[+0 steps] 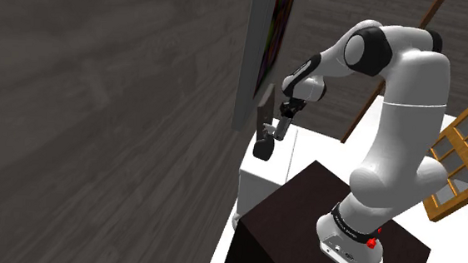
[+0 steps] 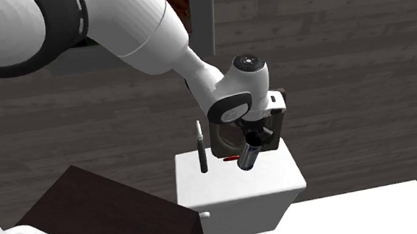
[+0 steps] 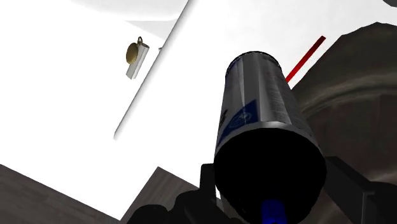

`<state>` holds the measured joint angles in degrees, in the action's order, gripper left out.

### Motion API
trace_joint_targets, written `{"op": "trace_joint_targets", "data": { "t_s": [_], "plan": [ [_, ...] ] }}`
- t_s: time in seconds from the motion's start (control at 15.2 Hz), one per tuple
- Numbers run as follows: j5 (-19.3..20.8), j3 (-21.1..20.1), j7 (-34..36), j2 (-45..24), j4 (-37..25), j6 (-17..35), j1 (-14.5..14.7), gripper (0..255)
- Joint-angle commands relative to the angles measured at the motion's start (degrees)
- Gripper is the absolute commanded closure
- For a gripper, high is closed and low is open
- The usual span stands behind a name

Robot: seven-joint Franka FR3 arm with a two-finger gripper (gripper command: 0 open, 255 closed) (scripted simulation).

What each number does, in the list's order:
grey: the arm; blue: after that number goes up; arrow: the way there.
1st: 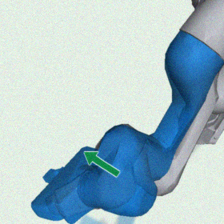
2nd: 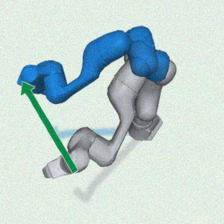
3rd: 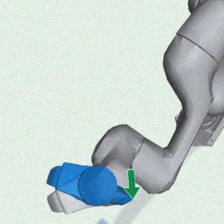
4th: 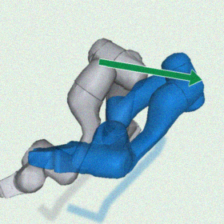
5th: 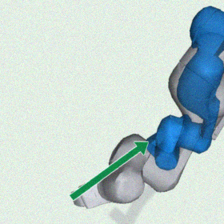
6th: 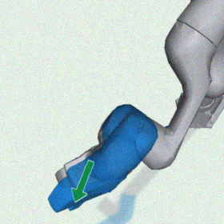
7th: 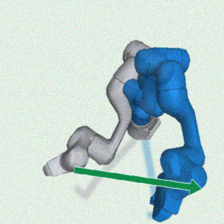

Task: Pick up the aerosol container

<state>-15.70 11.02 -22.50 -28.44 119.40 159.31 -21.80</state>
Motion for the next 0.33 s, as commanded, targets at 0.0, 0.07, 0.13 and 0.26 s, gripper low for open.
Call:
{"op": "trace_joint_targets", "data": {
  "t_s": [0.0, 0.07, 0.13, 0.26],
  "plan": [
    [0.5, 0.53, 0.37, 1.35, 0.42, -0.92, 0.4, 255],
    [0.79, 0.81, 0.61, 1.99, 0.49, -1.48, 0.62, 255],
    [1.09, 1.09, 0.85, 2.63, 0.56, -2.05, 0.83, 255],
    [1.15, 1.13, 0.89, 2.73, 0.57, -2.14, 0.85, 255]
  ]
}}
